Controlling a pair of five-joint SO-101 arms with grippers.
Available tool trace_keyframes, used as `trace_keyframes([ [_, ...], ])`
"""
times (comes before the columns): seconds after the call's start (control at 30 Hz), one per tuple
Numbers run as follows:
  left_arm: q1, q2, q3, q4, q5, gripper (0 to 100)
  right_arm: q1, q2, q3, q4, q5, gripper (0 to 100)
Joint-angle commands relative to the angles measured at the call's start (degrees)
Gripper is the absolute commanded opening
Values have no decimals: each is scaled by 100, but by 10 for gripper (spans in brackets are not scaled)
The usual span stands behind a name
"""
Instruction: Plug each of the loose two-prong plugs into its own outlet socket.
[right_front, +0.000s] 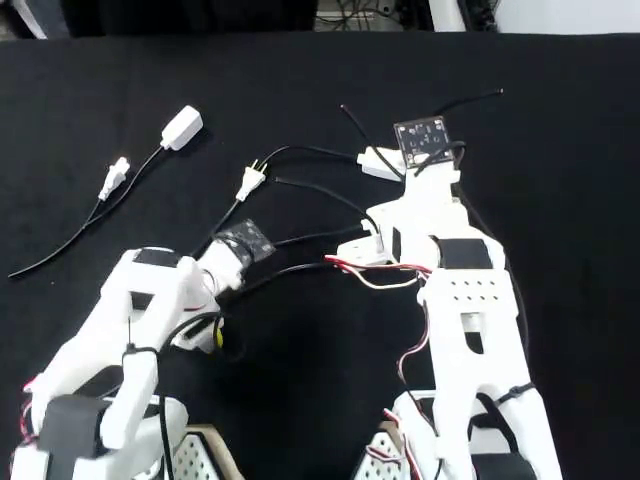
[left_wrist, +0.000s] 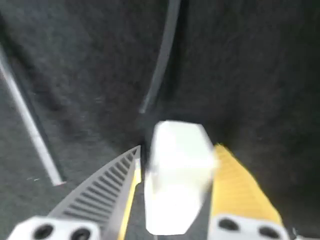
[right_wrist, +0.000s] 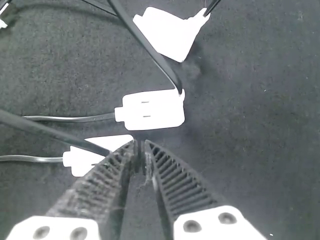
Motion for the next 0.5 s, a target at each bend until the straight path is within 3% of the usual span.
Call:
trace_keyframes([
  [0.0,-110,9,-409,202,-53,195,-79,-4,-40,9,35,14],
  [0.3,365,-1688,-541,1811,123,202,-79,-4,-40,9,44,15],
  [0.47,892,-2884,154,1495,747,204,-79,-4,-40,18,44,15],
])
